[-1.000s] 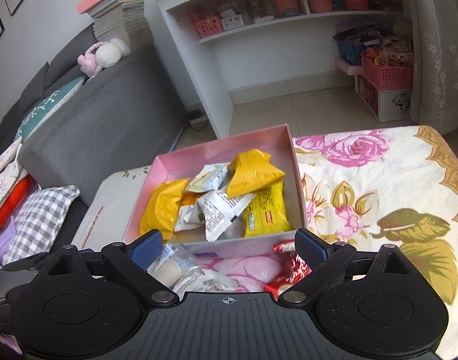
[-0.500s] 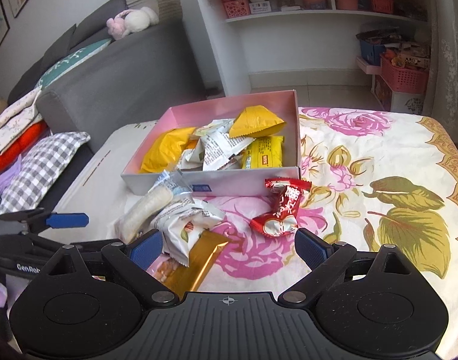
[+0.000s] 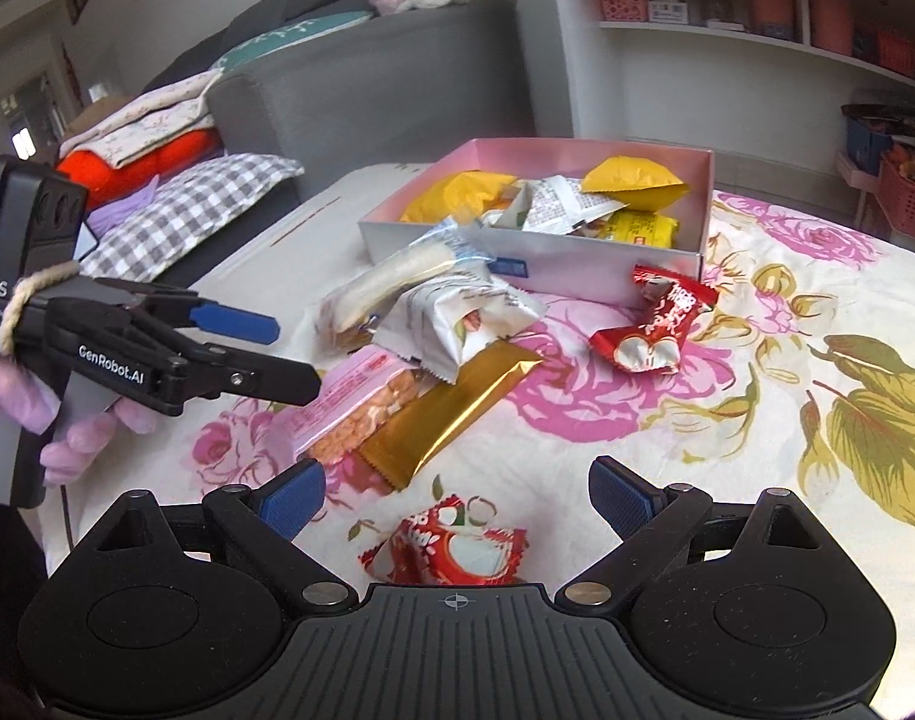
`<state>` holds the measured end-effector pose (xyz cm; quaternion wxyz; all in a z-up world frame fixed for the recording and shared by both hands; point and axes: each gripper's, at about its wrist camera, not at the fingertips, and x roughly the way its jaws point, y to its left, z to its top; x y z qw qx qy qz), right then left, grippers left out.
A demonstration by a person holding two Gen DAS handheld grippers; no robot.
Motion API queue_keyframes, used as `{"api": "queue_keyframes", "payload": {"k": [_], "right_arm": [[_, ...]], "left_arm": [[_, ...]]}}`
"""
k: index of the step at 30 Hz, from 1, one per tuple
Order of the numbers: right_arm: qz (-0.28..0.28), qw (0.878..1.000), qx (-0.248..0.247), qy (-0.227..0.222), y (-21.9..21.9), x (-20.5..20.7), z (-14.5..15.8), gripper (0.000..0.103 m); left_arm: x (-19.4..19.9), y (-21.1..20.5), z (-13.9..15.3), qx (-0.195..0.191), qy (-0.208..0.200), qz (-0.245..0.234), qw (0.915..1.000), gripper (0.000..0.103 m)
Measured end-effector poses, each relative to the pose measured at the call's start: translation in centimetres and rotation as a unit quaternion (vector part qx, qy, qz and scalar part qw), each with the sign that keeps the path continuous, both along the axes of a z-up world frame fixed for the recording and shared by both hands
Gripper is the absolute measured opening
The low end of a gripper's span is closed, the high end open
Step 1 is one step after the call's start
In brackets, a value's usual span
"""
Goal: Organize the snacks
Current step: 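Withdraw both open tools from the box toward the remaining snacks, then grasp the pink packet with the left tool while the right tool grasps a red candy packet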
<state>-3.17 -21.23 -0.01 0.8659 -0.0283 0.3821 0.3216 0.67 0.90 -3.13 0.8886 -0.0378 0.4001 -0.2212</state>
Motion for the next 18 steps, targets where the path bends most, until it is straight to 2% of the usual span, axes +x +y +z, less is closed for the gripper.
{"api": "queue_keyframes", "payload": {"k": [5, 10, 14, 18], "right_arm": [[0.033, 0.998, -0.048, -0.011, 1.2, -1.0, -1.0, 0.096], [0.052, 0.994, -0.089, -0.017, 2.0, -1.4, -2.2, 0.096], [0.055, 0.995, -0.086, -0.023, 1.9, -1.6, -2.7, 0.096], [0.038, 0.996, -0.082, -0.024, 1.5, -1.3, -2.8, 0.096]], "left_arm": [[-0.2, -1.2, -0.4, 0.005, 0.002, -0.014, 0.9999, 0.095], [-0.2, -2.3, -0.8, 0.010, 0.016, -0.032, 0.9993, 0.080], [-0.2, -2.2, -1.1, 0.008, 0.024, -0.033, 0.9991, 0.071], [0.0, -2.1, -1.4, 0.010, 0.048, -0.046, 0.9977, 0.050]]}}
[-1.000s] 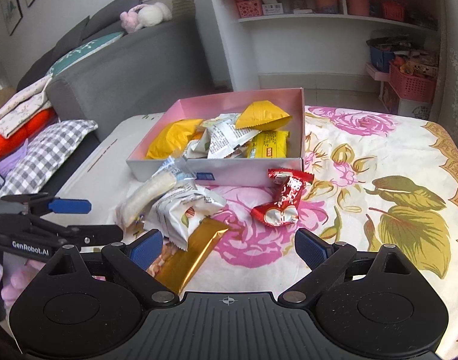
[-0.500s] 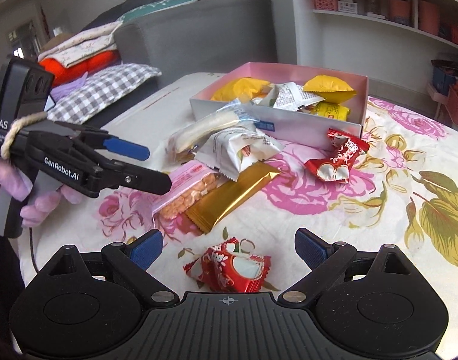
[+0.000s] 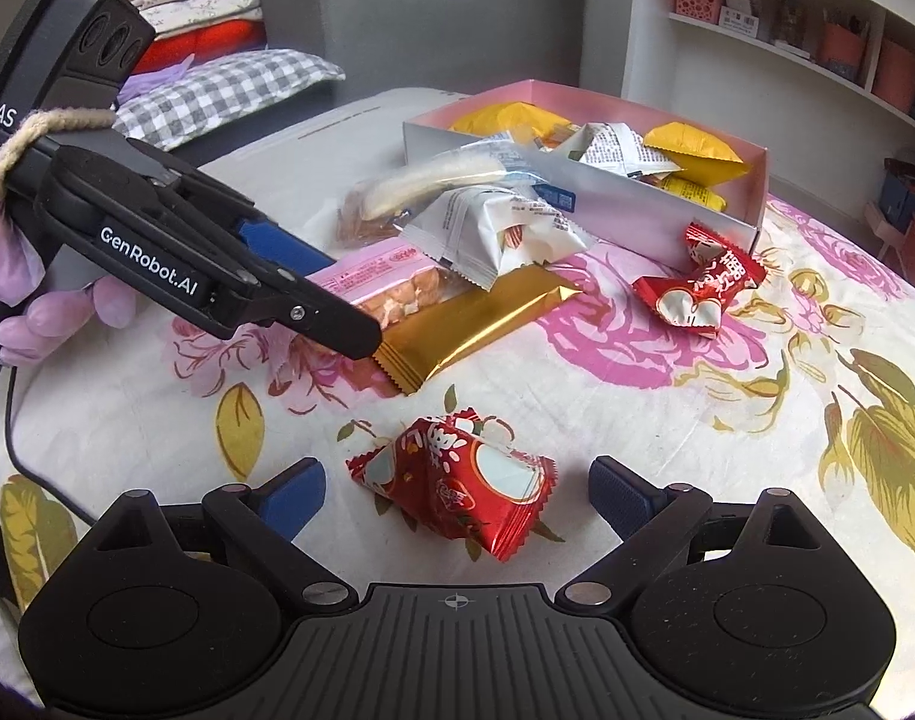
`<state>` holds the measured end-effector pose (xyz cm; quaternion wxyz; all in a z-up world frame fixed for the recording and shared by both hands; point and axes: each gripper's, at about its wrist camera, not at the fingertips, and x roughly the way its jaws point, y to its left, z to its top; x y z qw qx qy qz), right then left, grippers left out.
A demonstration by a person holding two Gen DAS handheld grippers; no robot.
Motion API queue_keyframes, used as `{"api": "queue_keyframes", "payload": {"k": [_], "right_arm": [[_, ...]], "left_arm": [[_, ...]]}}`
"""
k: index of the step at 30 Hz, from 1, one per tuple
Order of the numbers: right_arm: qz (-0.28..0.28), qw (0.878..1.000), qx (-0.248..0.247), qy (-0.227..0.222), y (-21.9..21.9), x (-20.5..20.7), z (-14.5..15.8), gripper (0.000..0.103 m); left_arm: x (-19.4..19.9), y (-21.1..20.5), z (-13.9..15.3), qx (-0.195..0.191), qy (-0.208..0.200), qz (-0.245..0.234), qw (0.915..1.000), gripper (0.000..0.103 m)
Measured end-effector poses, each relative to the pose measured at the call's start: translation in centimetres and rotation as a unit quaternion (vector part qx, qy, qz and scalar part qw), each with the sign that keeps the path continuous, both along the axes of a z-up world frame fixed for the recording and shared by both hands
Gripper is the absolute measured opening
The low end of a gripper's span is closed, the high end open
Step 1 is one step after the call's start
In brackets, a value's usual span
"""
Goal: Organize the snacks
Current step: 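Grasp the pink packet with the left tool while the right tool grasps a red candy packet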
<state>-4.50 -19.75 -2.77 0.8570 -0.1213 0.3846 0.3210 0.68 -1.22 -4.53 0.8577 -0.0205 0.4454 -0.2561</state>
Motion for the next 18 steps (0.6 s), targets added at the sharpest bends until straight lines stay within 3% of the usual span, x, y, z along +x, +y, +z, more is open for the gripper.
{"api": "queue_keyframes", "payload": {"k": [4, 11, 18], "right_arm": [[-0.012, 1.000, -0.001, -0.005, -0.29, 0.26, 0.04, 0.095], [-0.014, 1.000, -0.004, -0.005, -0.35, 0.39, 0.18, 0.092], [0.005, 1.000, -0.002, -0.001, -0.09, -0.18, 0.67, 0.072]], "left_arm": [[-0.44, 0.36, 0.02, 0.010, -0.008, -0.011, 0.9999, 0.041], [-0.04, 0.41, 0.11, 0.006, -0.005, -0.006, 1.0000, 0.039], [0.37, -0.20, 0.01, 0.007, -0.011, -0.002, 0.9999, 0.044]]}}
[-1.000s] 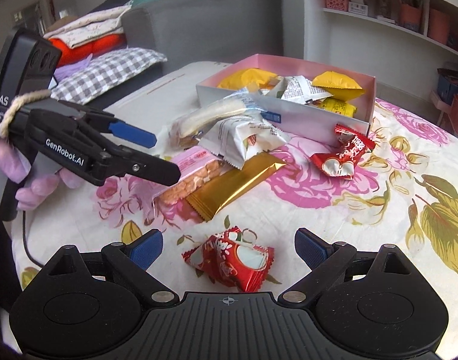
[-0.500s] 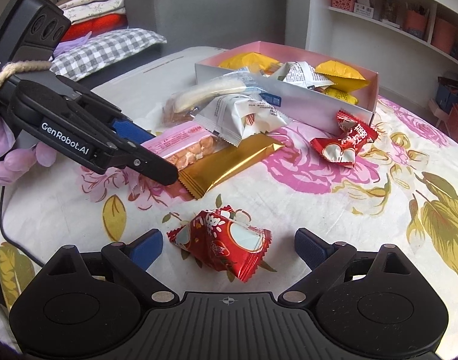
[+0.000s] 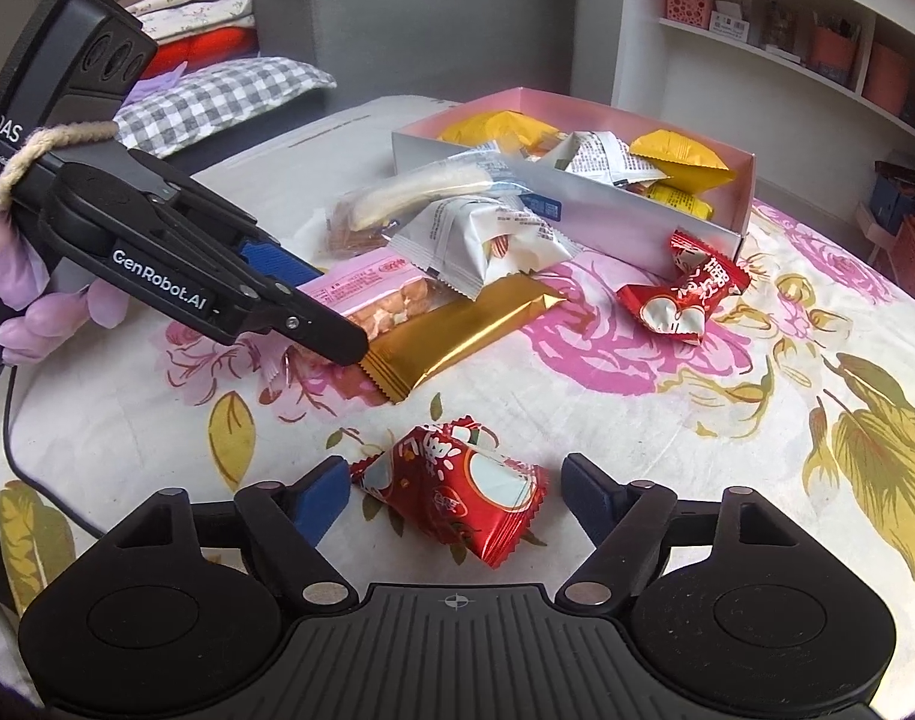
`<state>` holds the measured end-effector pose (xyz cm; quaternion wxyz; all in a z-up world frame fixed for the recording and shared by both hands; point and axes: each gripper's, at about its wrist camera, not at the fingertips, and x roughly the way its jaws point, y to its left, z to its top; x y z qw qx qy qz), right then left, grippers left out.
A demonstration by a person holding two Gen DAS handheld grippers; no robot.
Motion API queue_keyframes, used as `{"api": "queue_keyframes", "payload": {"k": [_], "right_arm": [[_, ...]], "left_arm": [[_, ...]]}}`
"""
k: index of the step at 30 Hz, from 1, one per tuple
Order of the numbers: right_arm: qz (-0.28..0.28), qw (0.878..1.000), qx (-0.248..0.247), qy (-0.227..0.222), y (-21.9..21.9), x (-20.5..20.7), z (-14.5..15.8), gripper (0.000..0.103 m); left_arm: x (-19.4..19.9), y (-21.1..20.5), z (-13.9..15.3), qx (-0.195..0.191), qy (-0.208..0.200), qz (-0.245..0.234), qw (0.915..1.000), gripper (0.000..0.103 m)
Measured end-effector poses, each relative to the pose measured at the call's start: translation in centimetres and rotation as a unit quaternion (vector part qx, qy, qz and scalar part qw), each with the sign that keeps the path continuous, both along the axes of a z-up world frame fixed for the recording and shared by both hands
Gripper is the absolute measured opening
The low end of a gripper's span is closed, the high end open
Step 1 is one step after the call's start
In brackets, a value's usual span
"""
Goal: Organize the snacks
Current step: 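Grasp the pink packet with the left tool while the right tool grasps a red candy packet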
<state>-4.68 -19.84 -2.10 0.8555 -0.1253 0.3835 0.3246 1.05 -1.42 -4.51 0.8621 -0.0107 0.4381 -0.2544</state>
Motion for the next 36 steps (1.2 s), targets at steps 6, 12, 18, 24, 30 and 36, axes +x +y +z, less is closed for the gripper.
{"api": "queue_keyframes", "payload": {"k": [6, 12, 18, 24, 30, 36], "right_arm": [[-0.001, 1.000, 0.006, 0.004, -0.1, -0.3, 0.1, 0.060], [-0.004, 1.000, 0.025, 0.011, -0.1, -0.4, 0.4, 0.042], [-0.006, 0.999, 0.047, 0.020, 0.0, -0.3, 0.8, 0.029], [-0.008, 0.999, 0.049, 0.022, 0.0, -0.3, 0.9, 0.028], [-0.013, 0.998, 0.058, 0.019, -0.1, -0.3, 1.3, 0.027], [-0.022, 0.998, 0.062, 0.019, -0.3, 0.1, 1.6, 0.021]], "left_arm": [[0.2, -0.2, 0.1, 0.006, 0.000, 0.003, 1.0000, 0.035], [0.3, 0.1, 0.3, 0.006, 0.007, 0.011, 0.9999, 0.030], [0.0, 0.4, 0.9, 0.003, 0.013, 0.009, 0.9999, 0.029], [-0.4, 0.8, 1.4, 0.002, 0.023, 0.003, 0.9997, 0.029], [-0.8, 1.2, 1.9, -0.006, 0.026, 0.000, 0.9996, 0.029], [-0.7, 1.5, 2.5, -0.015, 0.023, 0.002, 0.9996, 0.029]]}}
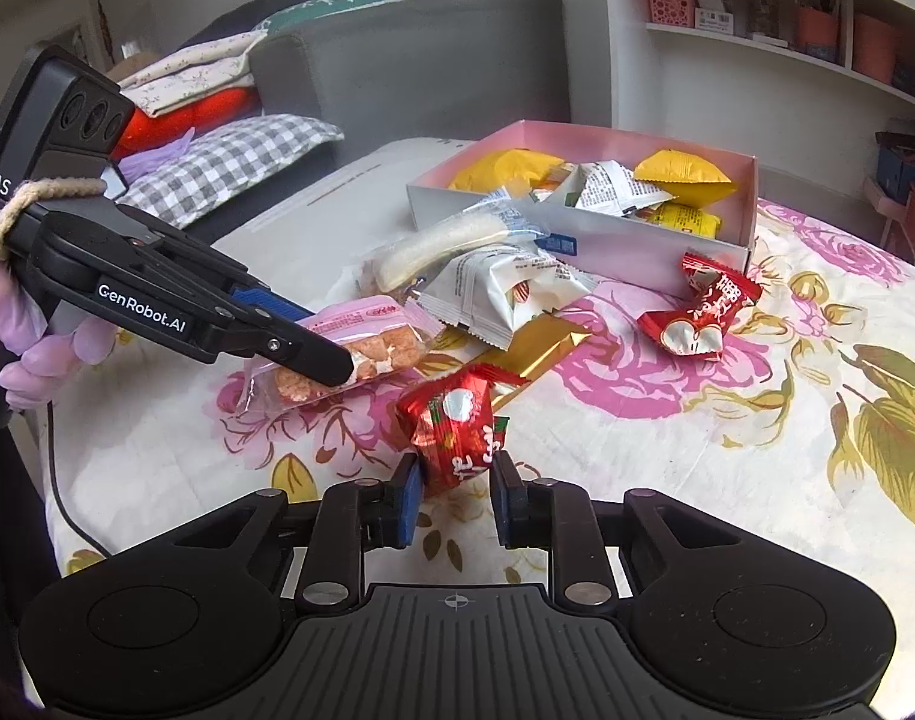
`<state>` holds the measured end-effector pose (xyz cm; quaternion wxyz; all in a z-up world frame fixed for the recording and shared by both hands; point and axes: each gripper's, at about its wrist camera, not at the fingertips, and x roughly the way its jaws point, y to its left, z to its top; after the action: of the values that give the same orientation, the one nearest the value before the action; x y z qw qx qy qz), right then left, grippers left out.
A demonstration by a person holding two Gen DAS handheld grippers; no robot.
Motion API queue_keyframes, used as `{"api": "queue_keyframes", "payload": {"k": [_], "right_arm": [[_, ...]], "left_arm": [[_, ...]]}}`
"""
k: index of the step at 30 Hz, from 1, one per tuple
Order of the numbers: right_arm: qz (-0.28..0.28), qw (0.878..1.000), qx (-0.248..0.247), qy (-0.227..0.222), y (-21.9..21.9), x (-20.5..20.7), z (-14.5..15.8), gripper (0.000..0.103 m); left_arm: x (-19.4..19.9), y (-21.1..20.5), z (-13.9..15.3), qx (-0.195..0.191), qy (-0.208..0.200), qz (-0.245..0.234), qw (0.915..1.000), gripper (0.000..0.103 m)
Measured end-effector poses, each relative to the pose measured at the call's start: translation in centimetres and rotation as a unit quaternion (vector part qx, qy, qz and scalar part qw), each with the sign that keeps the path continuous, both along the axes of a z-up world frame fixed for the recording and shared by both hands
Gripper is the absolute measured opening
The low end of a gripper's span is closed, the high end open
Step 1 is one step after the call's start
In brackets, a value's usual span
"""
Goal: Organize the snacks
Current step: 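Grasp the pink packet with the left tool while the right tool grasps a red candy packet, then carry the pink and red packets over the pink box with both tools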
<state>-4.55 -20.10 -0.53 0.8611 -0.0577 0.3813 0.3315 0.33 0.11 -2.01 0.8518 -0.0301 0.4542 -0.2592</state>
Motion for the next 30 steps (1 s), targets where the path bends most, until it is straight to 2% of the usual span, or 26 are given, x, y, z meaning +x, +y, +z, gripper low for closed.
{"api": "queue_keyframes", "payload": {"k": [2, 5, 7, 9, 15, 17, 19, 20, 24, 30], "right_arm": [[-0.003, 1.000, -0.010, 0.001, 0.2, 0.1, -0.2, 0.022], [-0.010, 1.000, -0.013, 0.005, 0.3, 0.4, -0.4, 0.033], [-0.018, 1.000, -0.009, 0.003, 0.3, 0.6, -0.3, 0.053], [-0.029, 1.000, 0.000, 0.007, 0.3, 0.9, -0.2, 0.067], [-0.037, 0.999, 0.013, 0.025, 0.3, 1.8, -0.3, 0.065], [-0.034, 0.999, 0.013, 0.026, 0.2, 1.7, -0.3, 0.058], [-0.029, 0.999, 0.014, 0.032, 0.0, 1.6, -0.5, 0.044], [-0.029, 0.999, 0.014, 0.036, -0.1, 1.6, -0.6, 0.040], [-0.031, 0.999, 0.026, 0.036, -0.4, 1.5, -0.3, 0.035], [-0.049, 0.998, 0.046, 0.020, -0.9, 1.9, 1.2, 0.035]], "left_arm": [[0.1, 0.0, 0.0, 0.000, 0.003, 0.001, 1.0000, 0.029], [0.1, 0.0, -0.3, 0.004, 0.009, 0.002, 1.0000, 0.029], [0.1, 0.0, -0.4, 0.007, 0.010, 0.002, 0.9999, 0.029], [0.2, 0.0, -0.5, 0.007, 0.013, 0.004, 0.9999, 0.029], [0.4, 0.1, -0.7, 0.007, 0.020, 0.004, 0.9998, 0.029], [0.4, 0.2, -0.5, 0.005, 0.021, 0.003, 0.9998, 0.029], [0.2, 0.4, -0.3, 0.002, 0.018, 0.001, 0.9998, 0.029], [0.2, 0.5, -0.2, 0.001, 0.017, 0.001, 0.9999, 0.029], [0.2, 0.7, 0.2, -0.006, 0.014, 0.001, 0.9999, 0.029], [0.0, 0.9, 1.2, -0.023, 0.000, -0.001, 0.9997, 0.029]]}}
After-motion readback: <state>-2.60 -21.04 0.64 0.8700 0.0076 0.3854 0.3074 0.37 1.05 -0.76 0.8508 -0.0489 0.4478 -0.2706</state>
